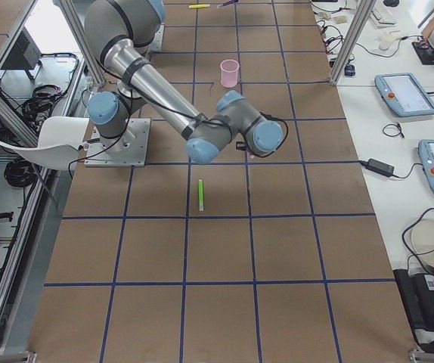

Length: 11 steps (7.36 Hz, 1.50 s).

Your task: Insert purple and pink pens into pink cup

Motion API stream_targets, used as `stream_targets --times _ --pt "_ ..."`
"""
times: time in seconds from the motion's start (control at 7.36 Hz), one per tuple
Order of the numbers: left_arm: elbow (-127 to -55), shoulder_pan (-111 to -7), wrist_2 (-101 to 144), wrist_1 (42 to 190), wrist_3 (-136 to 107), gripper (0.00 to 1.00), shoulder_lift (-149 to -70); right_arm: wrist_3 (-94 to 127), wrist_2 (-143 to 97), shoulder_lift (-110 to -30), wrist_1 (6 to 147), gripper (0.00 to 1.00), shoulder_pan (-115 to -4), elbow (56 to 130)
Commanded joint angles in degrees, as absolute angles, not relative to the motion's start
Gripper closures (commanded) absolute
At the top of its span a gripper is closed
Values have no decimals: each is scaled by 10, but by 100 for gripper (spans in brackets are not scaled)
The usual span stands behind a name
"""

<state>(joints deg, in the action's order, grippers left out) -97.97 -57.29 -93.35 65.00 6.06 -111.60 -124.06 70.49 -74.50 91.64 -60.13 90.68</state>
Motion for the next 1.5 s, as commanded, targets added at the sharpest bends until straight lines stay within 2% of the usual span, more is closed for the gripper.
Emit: stream_targets --times 0.0,0.68,0.95,1.36 --pt "-981 -573 -933 650 61 100 -1115 -1094 762 -797 918 96 -743 905" --pt "-978 -574 -940 650 61 100 -1114 -693 886 -779 999 96 -1065 902" --pt "-978 -574 -939 649 61 100 -1114 -590 926 -746 1038 96 -1131 903" --pt "-978 -575 -938 650 61 100 -1112 -571 1020 -713 1039 95 -1165 910"
